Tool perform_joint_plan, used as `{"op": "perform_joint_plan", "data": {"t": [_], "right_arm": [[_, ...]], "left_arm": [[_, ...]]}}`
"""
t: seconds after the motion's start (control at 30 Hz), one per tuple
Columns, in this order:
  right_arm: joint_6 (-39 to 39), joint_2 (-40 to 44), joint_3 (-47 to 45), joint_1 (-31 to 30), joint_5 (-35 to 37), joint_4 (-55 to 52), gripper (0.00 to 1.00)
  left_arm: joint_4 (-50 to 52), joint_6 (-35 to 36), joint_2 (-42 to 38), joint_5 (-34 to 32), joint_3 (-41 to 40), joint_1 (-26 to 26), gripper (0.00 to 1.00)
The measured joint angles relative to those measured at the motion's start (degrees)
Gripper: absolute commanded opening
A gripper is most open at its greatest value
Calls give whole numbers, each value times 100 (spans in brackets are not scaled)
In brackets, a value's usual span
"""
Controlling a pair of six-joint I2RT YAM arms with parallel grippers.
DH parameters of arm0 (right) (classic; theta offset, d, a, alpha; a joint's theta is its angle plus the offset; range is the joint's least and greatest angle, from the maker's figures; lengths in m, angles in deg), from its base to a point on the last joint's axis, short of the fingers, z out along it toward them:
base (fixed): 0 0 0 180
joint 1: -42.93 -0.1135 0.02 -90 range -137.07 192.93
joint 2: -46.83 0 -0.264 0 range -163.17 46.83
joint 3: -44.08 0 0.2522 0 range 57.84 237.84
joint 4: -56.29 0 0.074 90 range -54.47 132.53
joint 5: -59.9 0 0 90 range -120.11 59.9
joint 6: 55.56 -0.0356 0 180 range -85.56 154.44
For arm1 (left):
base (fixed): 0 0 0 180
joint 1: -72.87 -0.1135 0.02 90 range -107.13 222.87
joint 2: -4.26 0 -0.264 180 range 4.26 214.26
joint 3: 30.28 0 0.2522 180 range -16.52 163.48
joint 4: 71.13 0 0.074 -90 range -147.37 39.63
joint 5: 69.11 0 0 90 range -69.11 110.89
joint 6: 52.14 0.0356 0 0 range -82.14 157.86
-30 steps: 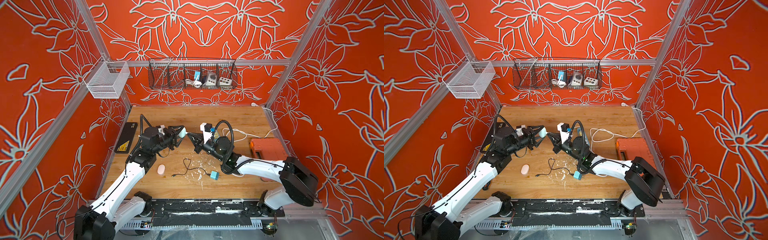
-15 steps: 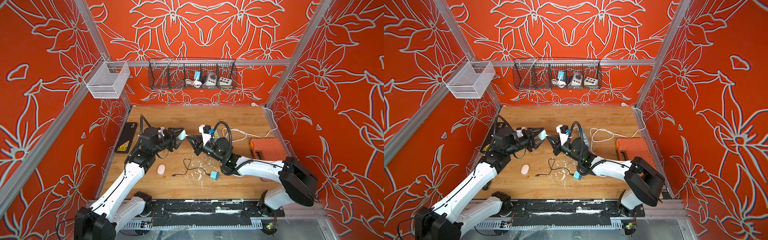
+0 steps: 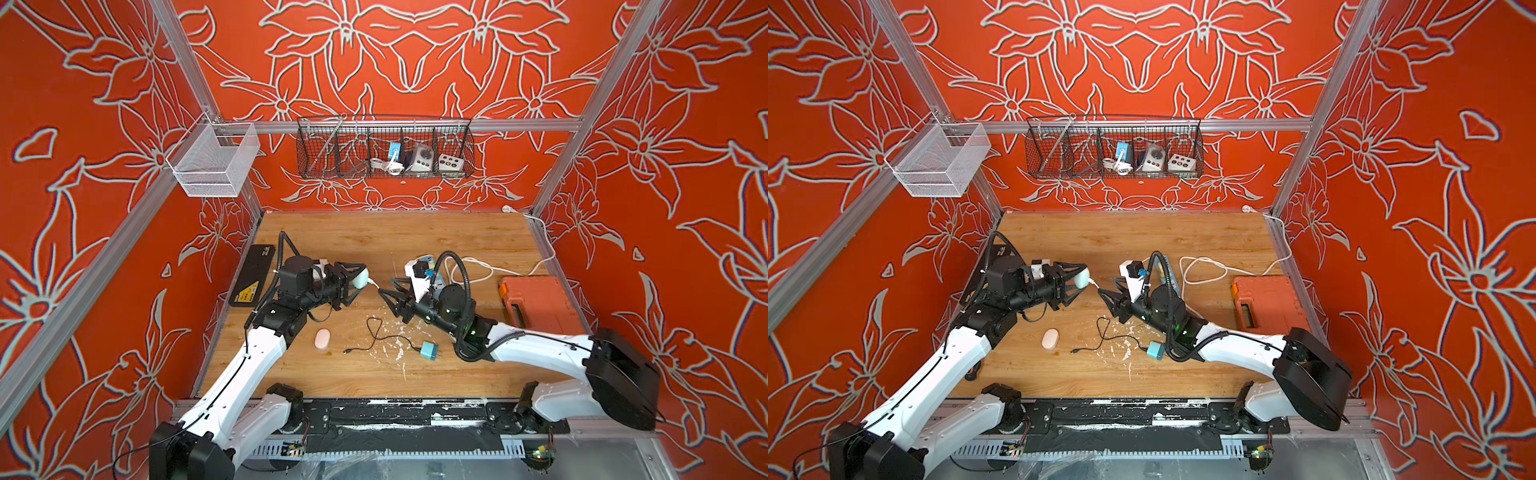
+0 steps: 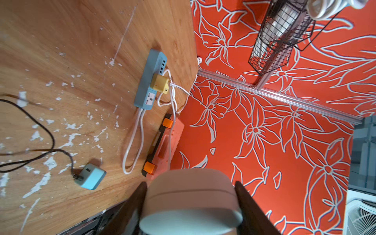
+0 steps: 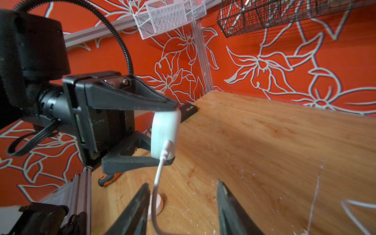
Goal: Charge the bluetooth headset
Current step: Insert the charging cable into the bluetooth headset.
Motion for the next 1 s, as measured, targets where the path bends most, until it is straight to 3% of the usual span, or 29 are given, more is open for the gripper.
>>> {"op": "perform_joint_plan", "data": {"t": [0.27, 0.57, 1.0], "right_arm": [[238, 1106, 2, 0, 518, -1593, 58], [286, 2000, -247, 0, 767, -2618, 58], [249, 2164, -286, 0, 743, -3504, 59]], "left_arm": [[612, 535, 555, -63, 83, -264, 18], [1169, 1134, 1443, -372, 608, -444, 20], [1744, 1729, 3187, -918, 1408, -769, 22]]}}
